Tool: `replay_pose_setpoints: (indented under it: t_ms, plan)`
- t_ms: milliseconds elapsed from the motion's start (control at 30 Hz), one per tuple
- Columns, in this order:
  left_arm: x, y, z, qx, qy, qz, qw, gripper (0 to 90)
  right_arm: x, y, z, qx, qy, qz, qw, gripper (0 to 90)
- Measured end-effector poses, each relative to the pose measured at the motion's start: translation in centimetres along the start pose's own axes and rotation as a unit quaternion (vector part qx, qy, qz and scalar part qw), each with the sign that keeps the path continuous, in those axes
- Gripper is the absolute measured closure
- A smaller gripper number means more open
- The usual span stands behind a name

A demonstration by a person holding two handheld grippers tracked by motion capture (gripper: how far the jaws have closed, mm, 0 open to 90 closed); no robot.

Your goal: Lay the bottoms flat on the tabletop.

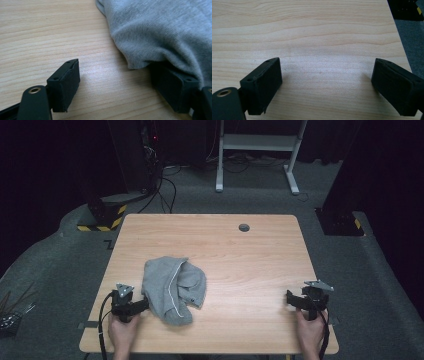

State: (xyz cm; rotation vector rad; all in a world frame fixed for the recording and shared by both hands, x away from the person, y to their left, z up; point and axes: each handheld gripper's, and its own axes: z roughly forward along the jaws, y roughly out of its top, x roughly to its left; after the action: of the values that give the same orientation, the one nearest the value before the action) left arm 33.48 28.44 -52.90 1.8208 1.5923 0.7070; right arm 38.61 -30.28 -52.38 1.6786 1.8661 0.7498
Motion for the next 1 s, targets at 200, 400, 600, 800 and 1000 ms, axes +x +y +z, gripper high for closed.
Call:
replay_pose_setpoints:
  t_ms: [200, 400, 600, 800, 1000]
  plan:
    - [0.0, 0.0, 0.0, 0.0, -0.003, 0.002, 1.0, 22.7, 0.2, 0.0, 0.0, -0.004, 0.005, -0.004, 1.0, 12.3]
    - [0.0, 0.1, 0.0, 0.001, -0.005, 0.004, 1.0, 22.6, 0.2, 0.0, 0.0, -0.004, 0.006, -0.008, 0.9999, 12.5]
    - [0.2, 0.0, -0.1, -0.002, -0.019, 0.0, 0.9998, 21.5, 0.3, 0.0, 0.0, -0.004, 0.007, -0.009, 0.9999, 12.5]
    - [0.8, -0.3, -0.8, 0.001, -0.038, 0.002, 0.9993, 20.0, 0.4, 0.0, 0.0, -0.004, 0.008, -0.008, 0.9999, 12.6]
    - [0.7, -0.7, -2.4, -0.011, -0.045, 0.009, 0.9989, 20.0, 0.4, 0.0, 0.0, -0.004, 0.011, -0.012, 0.9999, 12.7]
